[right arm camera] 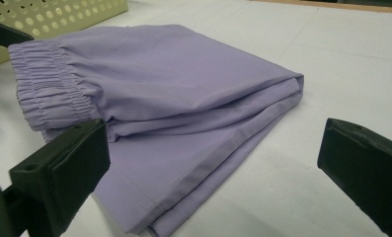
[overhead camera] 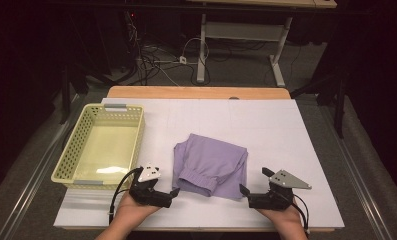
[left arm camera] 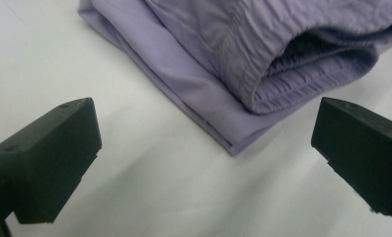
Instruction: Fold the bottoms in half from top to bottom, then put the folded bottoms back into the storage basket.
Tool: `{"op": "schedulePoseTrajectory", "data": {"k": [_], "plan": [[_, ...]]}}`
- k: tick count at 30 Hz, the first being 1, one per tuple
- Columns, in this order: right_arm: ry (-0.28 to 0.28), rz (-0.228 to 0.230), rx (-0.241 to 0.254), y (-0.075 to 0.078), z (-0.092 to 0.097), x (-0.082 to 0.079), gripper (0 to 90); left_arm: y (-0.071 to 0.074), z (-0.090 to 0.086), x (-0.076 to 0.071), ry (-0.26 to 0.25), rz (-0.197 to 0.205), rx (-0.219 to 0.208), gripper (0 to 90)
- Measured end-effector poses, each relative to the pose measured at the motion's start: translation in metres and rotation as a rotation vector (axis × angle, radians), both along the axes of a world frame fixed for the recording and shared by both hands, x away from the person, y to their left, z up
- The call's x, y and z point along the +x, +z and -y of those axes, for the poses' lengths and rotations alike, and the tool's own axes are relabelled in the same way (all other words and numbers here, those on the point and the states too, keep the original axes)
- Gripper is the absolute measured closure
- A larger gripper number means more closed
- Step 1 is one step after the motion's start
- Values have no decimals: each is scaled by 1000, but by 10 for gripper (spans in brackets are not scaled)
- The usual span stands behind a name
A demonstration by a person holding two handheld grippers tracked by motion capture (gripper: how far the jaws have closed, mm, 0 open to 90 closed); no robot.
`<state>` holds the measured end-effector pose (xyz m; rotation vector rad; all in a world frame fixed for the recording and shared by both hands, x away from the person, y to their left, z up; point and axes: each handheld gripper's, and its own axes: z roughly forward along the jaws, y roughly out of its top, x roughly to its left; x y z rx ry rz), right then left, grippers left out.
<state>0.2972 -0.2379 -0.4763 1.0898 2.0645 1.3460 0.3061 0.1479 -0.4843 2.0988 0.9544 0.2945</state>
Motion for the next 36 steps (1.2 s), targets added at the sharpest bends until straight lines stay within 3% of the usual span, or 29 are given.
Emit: {"op": "schedulePoseTrajectory", "data": {"k": [4, 15, 18, 30, 36], "plan": [[4, -12, -4, -2, -1, 1, 0, -1, 3, 0, 10, -6, 34, 0], [8, -9, -5, -2, 0, -1, 2, -3, 5, 0, 20, -86, 140, 0], [10, -7, -3, -1, 1, -1, 2, -3, 8, -1, 20, -90, 175, 0], [19, 7, -14, 1, -4, -1, 5, 3, 16, 0, 30, -160, 222, 0], [41, 0, -13, 1, -12, 3, 12, 7, 21, 1, 25, -191, 198, 0]]}}
